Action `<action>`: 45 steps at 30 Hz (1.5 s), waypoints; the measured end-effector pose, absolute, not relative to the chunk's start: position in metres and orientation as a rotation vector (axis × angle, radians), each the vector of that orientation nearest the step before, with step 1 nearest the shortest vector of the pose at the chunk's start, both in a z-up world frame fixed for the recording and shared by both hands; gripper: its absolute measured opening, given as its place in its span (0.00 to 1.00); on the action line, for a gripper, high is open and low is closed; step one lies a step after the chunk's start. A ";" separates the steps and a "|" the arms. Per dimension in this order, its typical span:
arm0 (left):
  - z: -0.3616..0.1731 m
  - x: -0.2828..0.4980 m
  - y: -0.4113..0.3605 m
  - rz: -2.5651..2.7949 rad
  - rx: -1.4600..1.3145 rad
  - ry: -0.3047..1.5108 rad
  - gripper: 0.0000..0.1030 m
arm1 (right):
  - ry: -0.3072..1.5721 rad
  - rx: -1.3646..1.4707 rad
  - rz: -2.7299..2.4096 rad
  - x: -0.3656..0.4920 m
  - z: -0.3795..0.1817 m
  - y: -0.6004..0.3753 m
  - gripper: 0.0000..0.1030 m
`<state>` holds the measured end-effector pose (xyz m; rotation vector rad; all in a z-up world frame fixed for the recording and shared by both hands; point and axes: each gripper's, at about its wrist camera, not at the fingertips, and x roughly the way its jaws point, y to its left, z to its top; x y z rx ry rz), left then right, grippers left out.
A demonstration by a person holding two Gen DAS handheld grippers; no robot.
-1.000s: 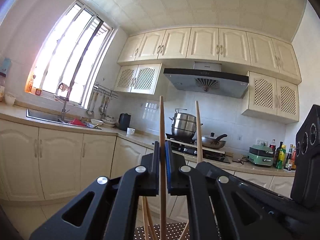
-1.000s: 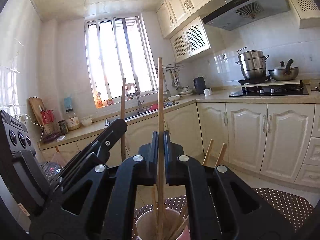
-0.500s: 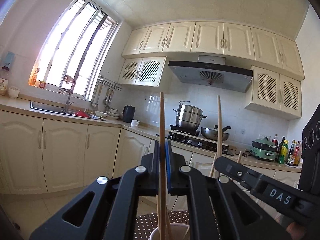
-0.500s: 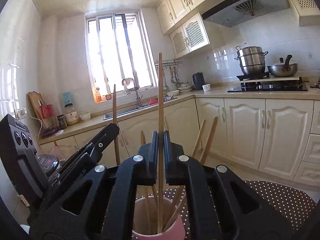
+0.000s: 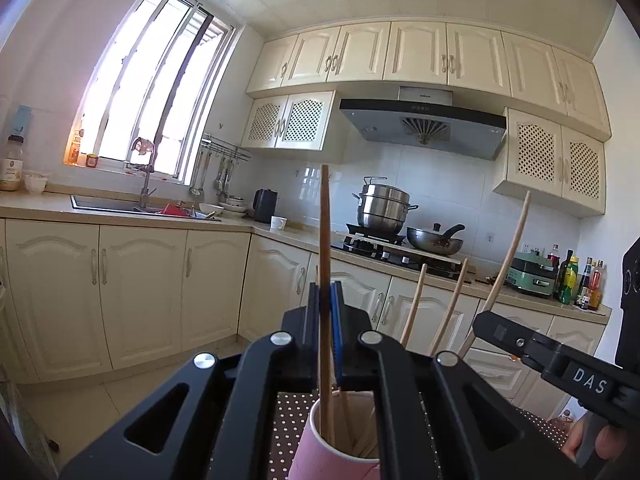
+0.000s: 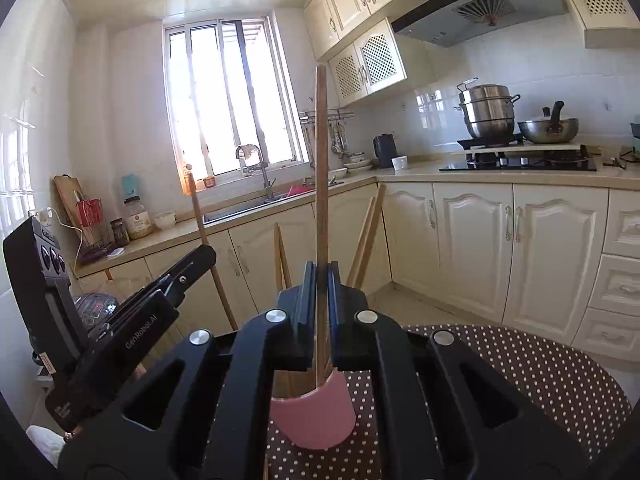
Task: Organize utensils
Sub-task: 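Lower the chopsticks into the pink cup and open both grippers, then move both open grippers back down to the loose chopstick pile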
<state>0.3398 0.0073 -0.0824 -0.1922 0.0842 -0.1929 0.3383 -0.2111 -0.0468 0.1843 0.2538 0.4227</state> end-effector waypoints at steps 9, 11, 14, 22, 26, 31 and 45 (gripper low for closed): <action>-0.086 0.332 0.008 -0.183 -0.187 0.160 0.06 | 0.313 0.195 0.420 0.329 -0.060 -0.210 0.06; -0.087 0.331 0.006 -0.180 -0.180 0.172 0.12 | 0.324 0.192 0.419 0.329 -0.062 -0.207 0.06; -0.088 0.329 0.006 -0.173 -0.174 0.179 0.23 | 0.351 0.196 0.419 0.330 -0.067 -0.205 0.07; -0.084 0.323 0.011 -0.153 -0.182 0.210 0.43 | 0.396 0.225 0.407 0.332 -0.072 -0.209 0.08; -0.080 0.318 0.012 -0.143 -0.173 0.231 0.53 | 0.403 0.219 0.397 0.329 -0.068 -0.208 0.08; -0.074 0.306 0.012 -0.133 -0.158 0.247 0.59 | 0.389 0.221 0.384 0.318 -0.060 -0.208 0.25; -0.060 0.256 0.008 -0.126 -0.136 0.280 0.64 | 0.374 0.207 0.393 0.274 -0.042 -0.213 0.26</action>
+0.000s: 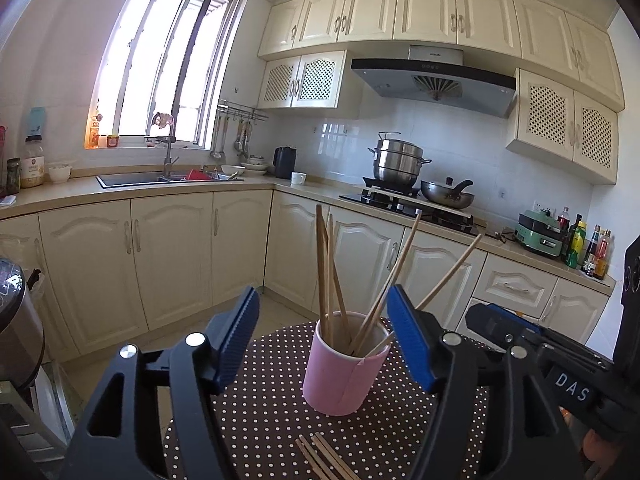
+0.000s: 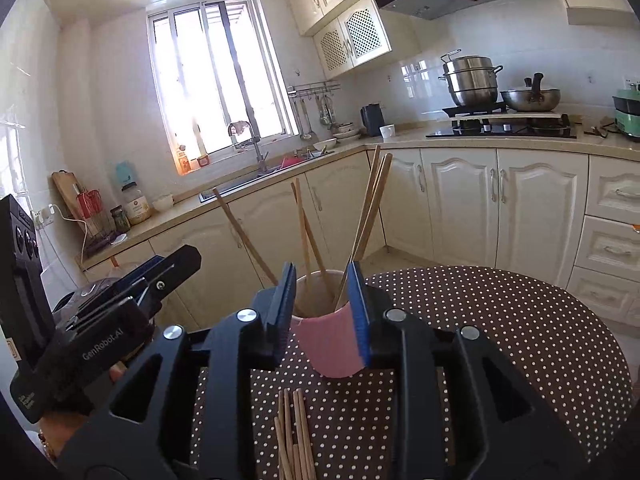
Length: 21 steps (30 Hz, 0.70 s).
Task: Organize utensils
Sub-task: 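Move both open grippers back down to the loose chopstick pile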
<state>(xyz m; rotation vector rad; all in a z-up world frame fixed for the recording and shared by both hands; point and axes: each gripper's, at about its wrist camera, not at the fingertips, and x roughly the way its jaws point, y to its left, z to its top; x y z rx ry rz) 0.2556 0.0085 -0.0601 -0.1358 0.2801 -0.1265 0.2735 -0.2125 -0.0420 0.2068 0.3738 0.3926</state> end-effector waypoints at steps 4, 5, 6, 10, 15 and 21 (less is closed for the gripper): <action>-0.065 0.245 0.006 -0.130 -0.127 0.314 0.64 | 0.387 0.196 0.397 0.261 -0.043 -0.214 0.26; -0.068 0.243 0.005 -0.131 -0.122 0.332 0.64 | 0.394 0.194 0.398 0.259 -0.045 -0.215 0.26; -0.072 0.241 0.003 -0.132 -0.118 0.351 0.64 | 0.401 0.192 0.396 0.255 -0.047 -0.216 0.26; -0.091 0.238 -0.002 -0.134 -0.107 0.448 0.64 | 0.452 0.189 0.396 0.248 -0.059 -0.218 0.28; -0.125 0.235 -0.010 -0.126 -0.087 0.583 0.64 | 0.534 0.173 0.403 0.240 -0.081 -0.220 0.46; -0.167 0.234 -0.021 -0.121 -0.082 0.746 0.64 | 0.625 0.161 0.394 0.231 -0.112 -0.223 0.46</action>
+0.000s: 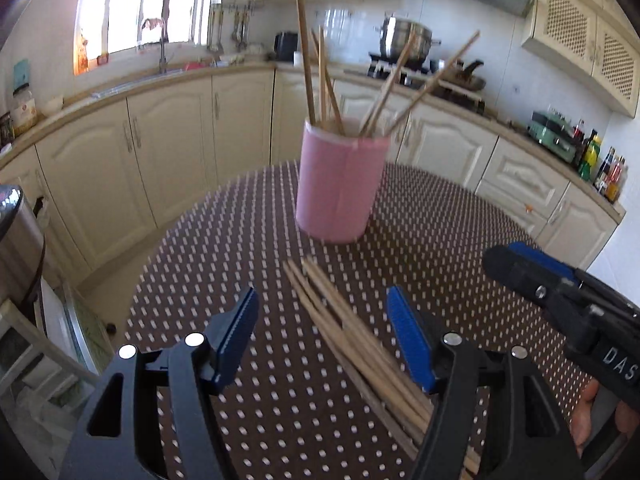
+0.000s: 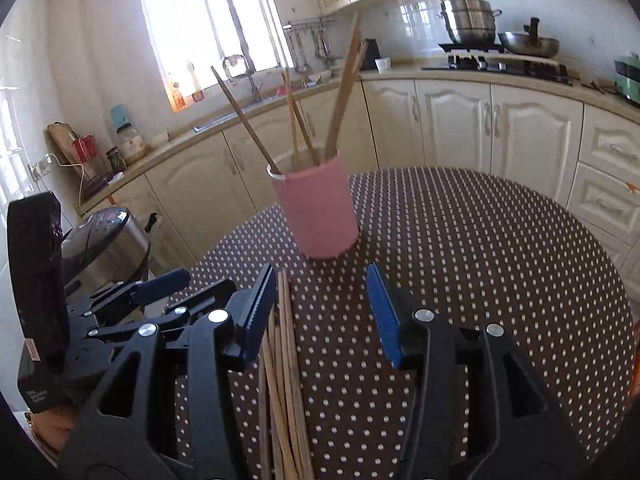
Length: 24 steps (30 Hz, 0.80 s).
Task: Organize utensils
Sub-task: 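Move both open grippers back down to the loose chopstick pile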
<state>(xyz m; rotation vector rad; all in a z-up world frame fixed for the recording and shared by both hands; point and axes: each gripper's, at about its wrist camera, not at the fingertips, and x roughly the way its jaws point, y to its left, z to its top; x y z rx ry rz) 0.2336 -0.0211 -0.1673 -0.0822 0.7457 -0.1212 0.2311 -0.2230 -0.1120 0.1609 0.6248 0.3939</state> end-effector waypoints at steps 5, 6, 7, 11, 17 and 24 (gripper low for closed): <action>-0.191 0.232 -0.038 -0.150 -0.064 0.836 0.64 | 0.663 0.192 0.379 0.228 -0.126 -0.236 0.46; -0.194 0.231 -0.042 -0.148 -0.044 0.844 0.64 | 0.668 0.197 0.379 0.227 -0.127 -0.238 0.46; -0.197 0.230 -0.045 -0.141 -0.014 0.853 0.64 | 0.674 0.200 0.380 0.227 -0.128 -0.239 0.46; -0.210 0.229 -0.051 -0.102 0.098 0.892 0.64 | 0.691 0.206 0.391 0.227 -0.133 -0.244 0.46; -0.210 0.222 -0.029 -0.065 0.124 0.896 0.64 | 0.725 0.192 0.425 0.227 -0.138 -0.237 0.46; -0.212 0.217 0.001 -0.046 0.045 0.916 0.64 | 0.779 0.150 0.462 0.229 -0.146 -0.222 0.46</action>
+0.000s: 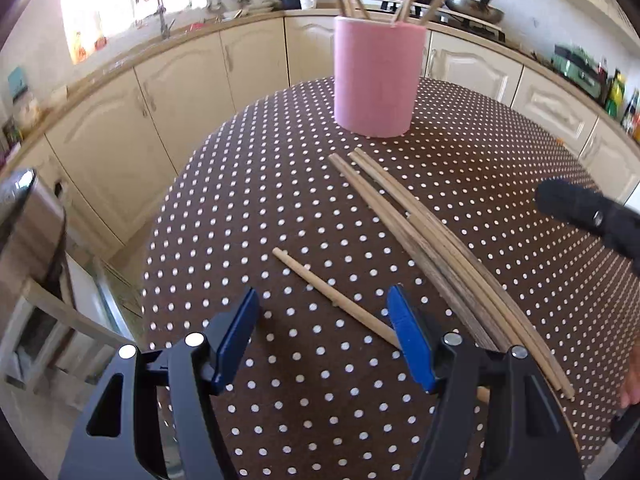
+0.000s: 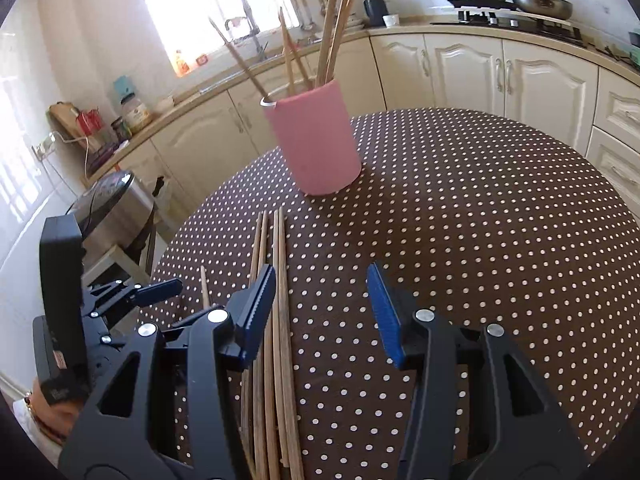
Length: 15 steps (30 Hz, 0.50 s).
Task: Organize utensils
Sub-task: 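Move both open grippers back down to the loose chopstick pile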
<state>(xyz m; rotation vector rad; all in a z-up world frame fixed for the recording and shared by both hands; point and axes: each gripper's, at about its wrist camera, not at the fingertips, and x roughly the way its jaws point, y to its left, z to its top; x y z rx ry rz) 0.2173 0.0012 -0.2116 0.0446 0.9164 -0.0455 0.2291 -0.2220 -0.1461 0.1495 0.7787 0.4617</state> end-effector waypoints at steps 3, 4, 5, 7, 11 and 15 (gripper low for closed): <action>-0.210 0.218 0.003 -0.043 0.037 0.923 0.64 | 0.810 0.128 0.470 0.233 -0.150 -0.217 0.46; -0.211 0.219 0.004 -0.040 0.037 0.927 0.64 | 0.822 0.118 0.472 0.234 -0.151 -0.214 0.46; -0.210 0.221 0.003 -0.039 0.041 0.930 0.64 | 0.835 0.108 0.475 0.235 -0.152 -0.212 0.46; -0.211 0.222 -0.003 -0.045 0.055 0.928 0.62 | 0.859 0.082 0.480 0.238 -0.154 -0.207 0.46; -0.209 0.231 -0.006 -0.067 0.060 0.923 0.43 | 0.912 0.024 0.498 0.246 -0.157 -0.193 0.46; -0.207 0.245 -0.003 -0.092 0.057 0.922 0.18 | 0.960 -0.034 0.519 0.252 -0.163 -0.179 0.46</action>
